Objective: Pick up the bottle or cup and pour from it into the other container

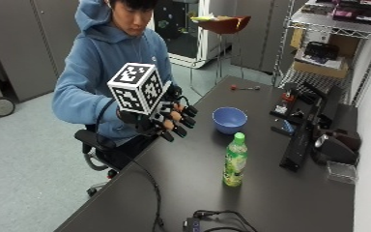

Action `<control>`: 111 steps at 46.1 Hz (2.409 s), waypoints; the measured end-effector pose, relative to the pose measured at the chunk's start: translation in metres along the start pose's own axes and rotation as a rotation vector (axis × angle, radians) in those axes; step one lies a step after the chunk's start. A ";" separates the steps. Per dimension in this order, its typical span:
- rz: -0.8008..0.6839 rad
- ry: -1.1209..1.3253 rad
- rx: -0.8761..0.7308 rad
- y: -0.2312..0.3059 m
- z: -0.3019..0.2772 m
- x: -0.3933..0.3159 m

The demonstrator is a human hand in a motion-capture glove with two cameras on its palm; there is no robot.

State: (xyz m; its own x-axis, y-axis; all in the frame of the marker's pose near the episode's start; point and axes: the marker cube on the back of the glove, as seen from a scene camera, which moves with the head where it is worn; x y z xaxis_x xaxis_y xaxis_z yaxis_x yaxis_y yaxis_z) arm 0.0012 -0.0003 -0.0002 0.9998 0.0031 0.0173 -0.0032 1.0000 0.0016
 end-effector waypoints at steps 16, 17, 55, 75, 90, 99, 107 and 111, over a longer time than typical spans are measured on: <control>0.013 -0.073 0.010 -0.011 0.002 0.022; 0.013 -0.077 0.008 -0.012 0.002 0.024; -0.061 -0.480 0.100 -0.062 0.099 0.028; -0.061 -0.733 0.119 -0.085 0.165 0.012; -0.059 -0.866 0.117 -0.108 0.203 -0.006; -0.075 -0.903 0.091 -0.123 0.220 -0.026; -0.090 -0.971 0.117 -0.137 0.233 -0.045; -0.096 -1.020 0.165 -0.142 0.241 -0.053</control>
State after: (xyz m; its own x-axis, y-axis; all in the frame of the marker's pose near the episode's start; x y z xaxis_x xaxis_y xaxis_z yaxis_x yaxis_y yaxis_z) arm -0.0559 -0.1430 0.2401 0.5070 -0.1563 0.8477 -0.0036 0.9830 0.1835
